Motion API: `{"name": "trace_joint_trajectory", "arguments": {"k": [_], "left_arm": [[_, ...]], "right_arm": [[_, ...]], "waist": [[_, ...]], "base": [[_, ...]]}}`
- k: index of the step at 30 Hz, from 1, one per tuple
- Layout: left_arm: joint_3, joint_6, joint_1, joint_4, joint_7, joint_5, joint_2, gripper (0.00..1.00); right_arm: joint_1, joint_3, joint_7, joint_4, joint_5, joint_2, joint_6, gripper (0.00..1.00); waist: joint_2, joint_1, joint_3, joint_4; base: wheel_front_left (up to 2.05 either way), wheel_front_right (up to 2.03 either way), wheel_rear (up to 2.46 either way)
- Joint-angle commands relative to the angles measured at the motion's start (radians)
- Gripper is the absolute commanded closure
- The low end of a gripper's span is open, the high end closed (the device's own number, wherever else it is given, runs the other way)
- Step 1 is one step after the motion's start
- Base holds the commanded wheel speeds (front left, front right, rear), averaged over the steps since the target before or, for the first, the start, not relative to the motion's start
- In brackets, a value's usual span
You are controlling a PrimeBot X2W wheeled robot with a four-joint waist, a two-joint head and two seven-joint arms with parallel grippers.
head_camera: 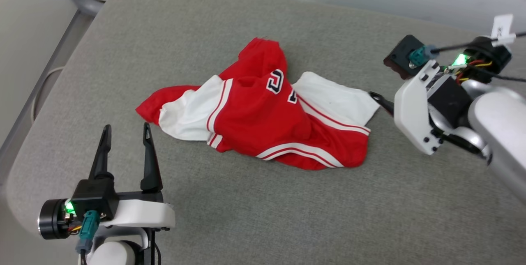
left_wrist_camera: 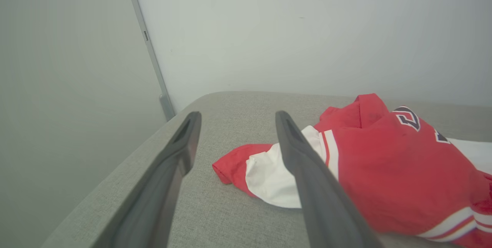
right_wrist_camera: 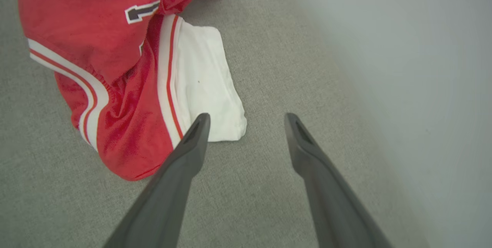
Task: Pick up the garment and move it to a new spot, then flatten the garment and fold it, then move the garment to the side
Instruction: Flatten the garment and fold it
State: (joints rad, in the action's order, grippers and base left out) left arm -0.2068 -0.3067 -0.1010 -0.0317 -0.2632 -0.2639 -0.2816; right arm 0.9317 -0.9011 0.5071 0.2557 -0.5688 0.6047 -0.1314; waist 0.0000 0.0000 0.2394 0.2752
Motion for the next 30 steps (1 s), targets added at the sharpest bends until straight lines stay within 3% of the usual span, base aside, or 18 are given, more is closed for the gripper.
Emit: {"name": "trace_joint_trajectory", "arguments": {"k": [1,8,16,26,27,28,29,30], "left_arm": [[0.008,0.013,-0.005,0.001,-0.002,0.015,0.018,0.0],[0.034,0.07,-0.037,-0.002,-0.002,0.075,0.106,0.0],[0.066,0.12,-0.058,-0.007,-0.002,0.119,0.185,0.0],[0.088,0.155,-0.088,-0.006,-0.002,0.145,0.224,0.0],[0.09,0.156,-0.088,-0.005,-0.002,0.148,0.225,0.0],[0.094,0.157,-0.088,-0.003,-0.002,0.149,0.226,0.0],[0.098,0.16,-0.089,-0.001,-0.002,0.151,0.227,0.0],[0.098,0.16,-0.089,-0.001,-0.002,0.151,0.227,0.0]], "right_arm": [[0.046,-0.042,0.059,0.011,-0.036,0.03,0.001,0.0],[0.188,-0.215,0.255,0.064,-0.161,0.07,0.001,0.0],[0.281,-0.344,0.31,0.151,-0.19,0.043,0.001,0.0],[0.16,-0.405,0.422,0.191,-0.218,0.053,-0.001,0.0],[0.152,-0.407,0.431,0.182,-0.216,0.057,-0.002,0.04],[0.149,-0.407,0.431,0.173,-0.212,0.059,-0.002,0.83],[0.153,-0.407,0.423,0.167,-0.21,0.062,-0.004,1.0],[0.153,-0.407,0.423,0.167,-0.21,0.062,-0.004,1.0]], "waist": [[0.0,0.0,0.032,0.032],[0.0,0.0,0.098,0.087],[0.0,0.0,0.174,0.126],[0.0,0.0,0.223,0.144],[0.0,0.0,0.224,0.142],[0.0,0.0,0.223,0.138],[0.0,0.0,0.221,0.134],[0.0,0.0,0.221,0.134]], "base": [[0.0,0.0,0.0],[0.0,0.0,0.0],[0.0,0.0,0.0],[0.0,0.0,0.0],[0.0,0.0,0.0],[0.0,0.0,0.0],[0.0,0.0,0.0],[0.0,0.0,0.0]]}}
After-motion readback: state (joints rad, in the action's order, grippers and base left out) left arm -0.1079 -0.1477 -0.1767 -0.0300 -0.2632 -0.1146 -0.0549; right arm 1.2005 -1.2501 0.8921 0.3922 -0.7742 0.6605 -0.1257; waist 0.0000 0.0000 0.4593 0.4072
